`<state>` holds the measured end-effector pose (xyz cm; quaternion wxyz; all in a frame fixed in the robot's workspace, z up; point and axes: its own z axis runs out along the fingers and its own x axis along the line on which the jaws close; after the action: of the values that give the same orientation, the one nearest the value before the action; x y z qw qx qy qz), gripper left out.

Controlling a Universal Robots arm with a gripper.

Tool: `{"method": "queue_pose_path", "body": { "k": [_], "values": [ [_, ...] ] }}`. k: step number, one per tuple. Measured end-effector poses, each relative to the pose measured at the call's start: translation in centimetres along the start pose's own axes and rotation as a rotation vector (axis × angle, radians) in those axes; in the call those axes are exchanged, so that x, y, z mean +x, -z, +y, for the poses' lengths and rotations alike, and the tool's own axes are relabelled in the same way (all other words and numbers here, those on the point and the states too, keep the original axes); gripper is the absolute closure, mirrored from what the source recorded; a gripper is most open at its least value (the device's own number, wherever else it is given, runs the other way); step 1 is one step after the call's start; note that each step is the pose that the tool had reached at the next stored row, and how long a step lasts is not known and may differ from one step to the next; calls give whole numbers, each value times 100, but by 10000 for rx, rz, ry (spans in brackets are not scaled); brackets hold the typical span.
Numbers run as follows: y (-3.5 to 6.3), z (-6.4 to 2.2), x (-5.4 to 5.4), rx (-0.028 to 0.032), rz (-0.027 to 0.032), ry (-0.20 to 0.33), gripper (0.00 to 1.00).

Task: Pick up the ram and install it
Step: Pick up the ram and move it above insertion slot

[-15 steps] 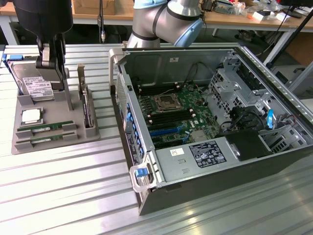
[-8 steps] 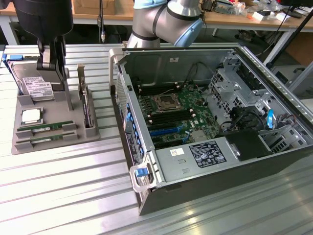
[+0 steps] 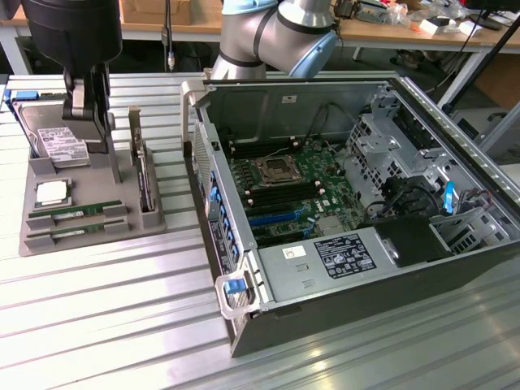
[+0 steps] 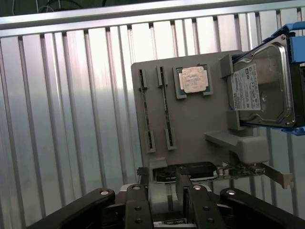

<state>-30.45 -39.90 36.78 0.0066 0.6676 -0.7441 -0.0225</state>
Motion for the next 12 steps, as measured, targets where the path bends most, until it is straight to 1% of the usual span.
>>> {"method": "queue_pose_path", "body": {
  "k": [12],
  "values": [
    [-54,-2,1,0,0,6,64]
  ]
}}
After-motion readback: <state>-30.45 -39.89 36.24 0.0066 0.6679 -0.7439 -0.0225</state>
